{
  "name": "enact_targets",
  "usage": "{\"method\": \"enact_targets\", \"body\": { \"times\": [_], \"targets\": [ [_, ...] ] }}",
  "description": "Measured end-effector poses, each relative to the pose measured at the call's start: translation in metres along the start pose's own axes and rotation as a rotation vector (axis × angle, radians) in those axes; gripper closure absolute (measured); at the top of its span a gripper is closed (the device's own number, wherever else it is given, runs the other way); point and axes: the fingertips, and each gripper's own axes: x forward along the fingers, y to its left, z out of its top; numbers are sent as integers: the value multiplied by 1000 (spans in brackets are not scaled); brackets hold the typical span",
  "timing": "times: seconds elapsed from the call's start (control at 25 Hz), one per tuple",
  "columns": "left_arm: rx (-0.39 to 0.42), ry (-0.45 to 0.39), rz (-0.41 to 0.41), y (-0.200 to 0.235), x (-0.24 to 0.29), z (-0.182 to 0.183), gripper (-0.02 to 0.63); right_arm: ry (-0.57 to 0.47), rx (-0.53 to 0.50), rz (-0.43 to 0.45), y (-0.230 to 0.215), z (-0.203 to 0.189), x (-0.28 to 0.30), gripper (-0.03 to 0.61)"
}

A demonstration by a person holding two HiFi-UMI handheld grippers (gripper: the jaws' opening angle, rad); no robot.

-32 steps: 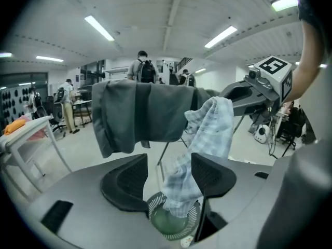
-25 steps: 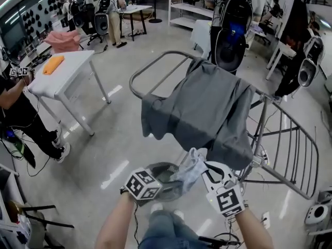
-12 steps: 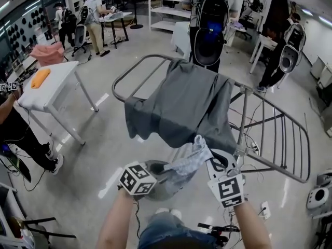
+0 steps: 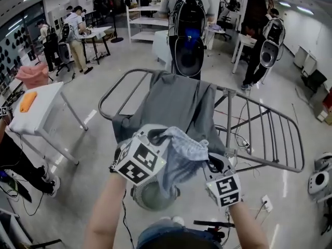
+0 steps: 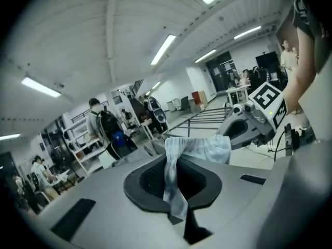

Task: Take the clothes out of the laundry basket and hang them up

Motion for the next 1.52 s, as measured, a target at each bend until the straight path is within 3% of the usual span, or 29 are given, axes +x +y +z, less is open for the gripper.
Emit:
{"method": "enact_targets", "body": {
  "times": [0.2, 0.32, 0.4, 0.52, 0.72, 0.92, 1.12, 1.2, 1.28, 1.4, 1.52],
  "targets": [
    [34, -118, -8, 8, -10, 48, 595, -35, 45, 69, 16, 7, -2, 526],
    [60, -153, -1, 13, -11, 65, 595, 2, 10, 156, 31, -1, -6, 433],
    [76, -161, -18, 14, -11, 72, 595, 25, 32, 160, 30, -10, -12, 386],
    [99, -165, -36, 14, -14, 78, 595, 32, 102, 121, 20, -19, -17, 383],
    [120, -169, -42, 16, -18, 79, 595, -39, 220, 263, 21, -5, -29, 383],
    [161, -185, -65, 13, -28, 80, 595, -58, 256, 157, -1, -11, -25, 385],
    [153, -188, -67, 7, -28, 81, 595, -268, 479, 297, -8, 10, -47, 386],
    [157, -186, -68, 5, -29, 82, 595, -272, 468, 277, -12, 4, -46, 387],
    [163, -183, -61, 4, -30, 84, 595, -210, 417, 250, -12, -9, -31, 385],
    [166, -170, -48, -2, -29, 87, 594, -150, 364, 287, 1, -18, -10, 385],
    [157, -163, -29, -16, -26, 97, 595, -81, 235, 332, 18, -29, -10, 385]
  ]
}}
